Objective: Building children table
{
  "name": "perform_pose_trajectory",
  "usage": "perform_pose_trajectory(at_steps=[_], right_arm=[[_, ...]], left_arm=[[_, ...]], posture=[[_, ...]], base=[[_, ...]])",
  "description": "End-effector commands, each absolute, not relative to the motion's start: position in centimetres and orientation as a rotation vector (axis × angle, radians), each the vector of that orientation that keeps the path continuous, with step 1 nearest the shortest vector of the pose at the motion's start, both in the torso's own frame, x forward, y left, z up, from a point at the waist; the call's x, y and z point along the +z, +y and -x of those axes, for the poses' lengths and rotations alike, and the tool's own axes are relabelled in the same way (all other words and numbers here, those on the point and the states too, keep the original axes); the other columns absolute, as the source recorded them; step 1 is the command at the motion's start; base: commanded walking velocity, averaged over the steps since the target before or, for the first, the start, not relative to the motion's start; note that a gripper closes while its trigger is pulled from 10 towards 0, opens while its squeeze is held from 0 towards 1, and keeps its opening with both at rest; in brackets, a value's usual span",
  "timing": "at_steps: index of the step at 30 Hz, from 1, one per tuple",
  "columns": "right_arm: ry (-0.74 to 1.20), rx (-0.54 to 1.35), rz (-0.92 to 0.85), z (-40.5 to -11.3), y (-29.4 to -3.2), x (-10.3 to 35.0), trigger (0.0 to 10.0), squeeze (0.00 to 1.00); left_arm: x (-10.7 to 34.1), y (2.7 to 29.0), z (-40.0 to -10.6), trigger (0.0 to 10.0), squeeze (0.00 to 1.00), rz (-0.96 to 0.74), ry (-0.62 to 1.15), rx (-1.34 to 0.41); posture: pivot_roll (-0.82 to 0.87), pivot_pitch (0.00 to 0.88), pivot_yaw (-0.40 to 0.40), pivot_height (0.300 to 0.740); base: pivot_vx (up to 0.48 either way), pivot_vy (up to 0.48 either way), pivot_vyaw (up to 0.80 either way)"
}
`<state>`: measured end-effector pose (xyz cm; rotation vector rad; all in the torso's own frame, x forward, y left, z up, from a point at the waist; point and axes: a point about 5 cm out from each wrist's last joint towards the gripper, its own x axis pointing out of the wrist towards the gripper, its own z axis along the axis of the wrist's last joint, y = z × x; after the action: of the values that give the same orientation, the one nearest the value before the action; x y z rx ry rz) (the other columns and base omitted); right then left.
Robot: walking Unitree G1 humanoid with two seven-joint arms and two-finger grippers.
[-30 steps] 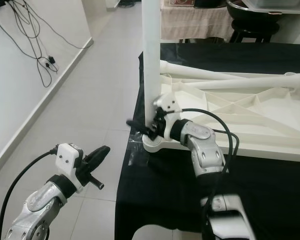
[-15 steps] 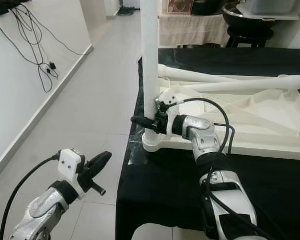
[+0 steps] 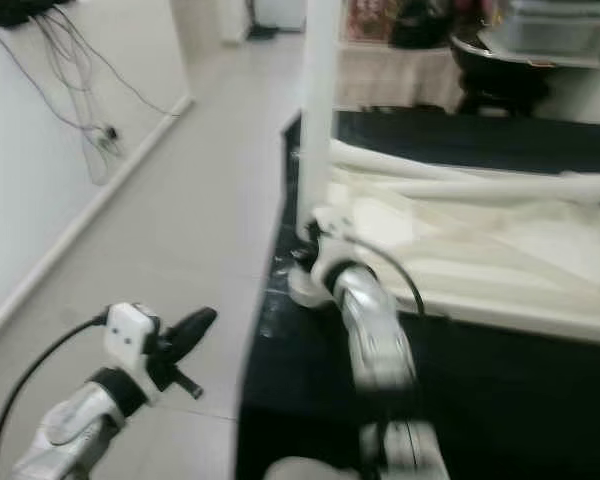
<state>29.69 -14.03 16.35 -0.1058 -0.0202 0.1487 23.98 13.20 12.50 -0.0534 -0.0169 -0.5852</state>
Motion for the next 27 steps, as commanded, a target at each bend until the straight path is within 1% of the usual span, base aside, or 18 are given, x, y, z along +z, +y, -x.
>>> perform_pose_trajectory(at_steps=[1, 2, 4, 5, 6, 8, 9, 10, 13, 14, 16, 17, 19, 21, 24, 26, 27], right_arm=[[0.198, 0.181, 0.146, -28.6, -13.3, 12.6, 0.0, 0.0], [0.198, 0.181, 0.146, -28.6, -13.3, 12.6, 0.0, 0.0], [0.179, 0.189, 0.147, -30.2, -13.6, 12.9, 0.0, 0.0], [0.179, 0.189, 0.147, -30.2, -13.6, 12.9, 0.0, 0.0], [0.183, 0.213, 0.131, -31.0, -13.4, 13.0, 10.0, 0.0], [0.183, 0.213, 0.131, -31.0, -13.4, 13.0, 10.0, 0.0], [0.179, 0.222, 0.112, -31.4, -13.2, 13.1, 10.0, 0.89], [0.173, 0.236, 0.097, -31.5, -13.0, 13.2, 10.0, 1.0], [0.16, 0.212, 0.074, -31.1, -12.9, 13.5, 10.0, 1.0], [0.139, 0.19, 0.058, -30.6, -13.0, 13.9, 10.0, 1.0], [0.139, 0.19, 0.058, -30.6, -13.0, 13.9, 10.0, 1.0], [0.113, 0.197, 0.028, -29.8, -13.0, 14.4, 10.0, 1.0], [0.054, 0.235, -0.027, -27.7, -13.7, 14.9, 10.0, 1.0], [0.028, 0.279, -0.029, -26.3, -14.0, 15.0, 10.0, 1.0], [0.022, 0.323, -0.015, -25.9, -14.0, 14.8, 10.0, 1.0], [0.019, 0.388, -0.023, -24.7, -14.1, 14.6, 10.0, 1.0], [0.019, 0.388, -0.023, -24.7, -14.1, 14.6, 10.0, 1.0]], left_arm=[[12.7, 13.0, -24.2, 10.0, 0.0, 0.054, -0.018, -0.611], [12.7, 13.0, -24.2, 10.0, 0.0, 0.054, -0.018, -0.611], [12.6, 12.8, -24.4, 10.0, 0.0, 0.05, -0.012, -0.629], [12.6, 12.8, -24.4, 10.0, 0.0, 0.05, -0.012, -0.629], [12.6, 12.8, -24.5, 10.0, 0.0, 0.047, -0.013, -0.627], [12.6, 12.8, -24.5, 10.0, 0.0, 0.047, -0.013, -0.627], [12.6, 12.8, -24.6, 10.0, 0.0, 0.044, -0.015, -0.62], [12.6, 12.9, -24.7, 10.0, 0.0, 0.043, -0.018, -0.605], [12.6, 13.0, -24.7, 10.0, 0.0, 0.042, -0.02, -0.594], [12.6, 13.0, -24.8, 10.0, 0.0, 0.04, -0.02, -0.589], [12.6, 13.0, -24.8, 10.0, 0.0, 0.04, -0.02, -0.589], [12.6, 13.1, -24.9, 10.0, 0.0, 0.035, -0.018, -0.589], [12.6, 13.3, -25.0, 10.0, 0.0, 0.018, -0.017, -0.578], [12.6, 13.5, -25.0, 10.0, 0.0, -0.002, -0.02, -0.556], [12.6, 13.6, -25.1, 10.0, 0.0, -0.015, -0.023, -0.541], [12.6, 13.8, -25.0, 10.0, 0.0, -0.036, -0.027, -0.517], [12.6, 13.8, -25.0, 10.0, 0.0, -0.036, -0.027, -0.517]], posture=[[-0.03, 0.143, 0.058, 0.74], [-0.03, 0.143, 0.058, 0.74], [-0.01, 0.129, 0.046, 0.74], [-0.01, 0.129, 0.046, 0.74], [-0.01, 0.126, 0.049, 0.74], [-0.01, 0.126, 0.049, 0.74], [-0.01, 0.124, 0.049, 0.74], [-0.01, 0.122, 0.046, 0.74], [-0.01, 0.121, 0.044, 0.74], [-0.01, 0.121, 0.046, 0.74], [-0.01, 0.121, 0.046, 0.74], [-0.02, 0.124, 0.046, 0.74], [-0.03, 0.127, 0.053, 0.74], [-0.04, 0.127, 0.056, 0.74], [-0.04, 0.127, 0.057, 0.74], [-0.05, 0.126, 0.063, 0.74], [-0.05, 0.126, 0.063, 0.74]], base=[[0.0, 0.0, 0.0], [0.0, 0.0, 0.0], [0.0, 0.0, 0.0], [0.0, 0.0, 0.0], [0.0, 0.0, 0.0], [0.0, 0.0, 0.0], [0.0, 0.0, 0.0], [0.0, 0.0, 0.0], [0.0, 0.0, 0.0], [0.0, 0.0, 0.0], [0.0, 0.0, 0.0], [0.0, 0.0, 0.0], [0.0, 0.0, 0.0], [0.0, 0.0, 0.0], [0.0, 0.0, 0.0], [0.0, 0.0, 0.0], [0.0, 0.0, 0.0]])
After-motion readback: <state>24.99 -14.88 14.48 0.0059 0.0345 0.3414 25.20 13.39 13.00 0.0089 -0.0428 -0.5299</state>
